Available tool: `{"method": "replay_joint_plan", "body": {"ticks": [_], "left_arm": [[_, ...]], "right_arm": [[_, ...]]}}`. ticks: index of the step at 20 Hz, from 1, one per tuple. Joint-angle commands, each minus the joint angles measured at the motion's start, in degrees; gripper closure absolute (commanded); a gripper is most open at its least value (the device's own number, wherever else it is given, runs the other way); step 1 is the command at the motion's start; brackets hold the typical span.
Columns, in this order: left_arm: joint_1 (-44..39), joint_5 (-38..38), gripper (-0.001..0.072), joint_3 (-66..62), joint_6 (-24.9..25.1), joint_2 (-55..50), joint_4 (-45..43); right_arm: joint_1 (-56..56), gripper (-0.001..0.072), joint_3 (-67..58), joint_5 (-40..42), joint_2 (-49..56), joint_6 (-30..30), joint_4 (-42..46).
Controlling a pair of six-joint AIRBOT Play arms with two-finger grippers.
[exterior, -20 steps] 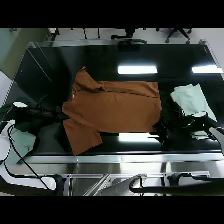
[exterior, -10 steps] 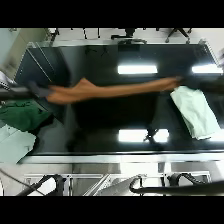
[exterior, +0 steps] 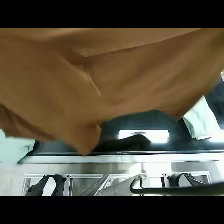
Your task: Fold the shirts.
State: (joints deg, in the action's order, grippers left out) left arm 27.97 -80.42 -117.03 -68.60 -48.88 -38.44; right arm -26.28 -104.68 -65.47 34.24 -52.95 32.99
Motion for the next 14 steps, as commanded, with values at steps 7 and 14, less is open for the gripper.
{"method": "replay_joint_plan", "body": {"ticks": [7, 14], "left_arm": [[-18.0, 3.2, 0.0691, 25.5, 3.3, -17.8, -10.6], [-19.3, 9.9, 0.0691, 25.0, 3.7, -46.7, -10.4]], "right_arm": [[4.1, 0.069, 22.5, -8.9, 18.5, 3.1, -2.6], [5.8, 0.0691, 27.2, 7.2, 40.3, 7.2, -6.9]]}}
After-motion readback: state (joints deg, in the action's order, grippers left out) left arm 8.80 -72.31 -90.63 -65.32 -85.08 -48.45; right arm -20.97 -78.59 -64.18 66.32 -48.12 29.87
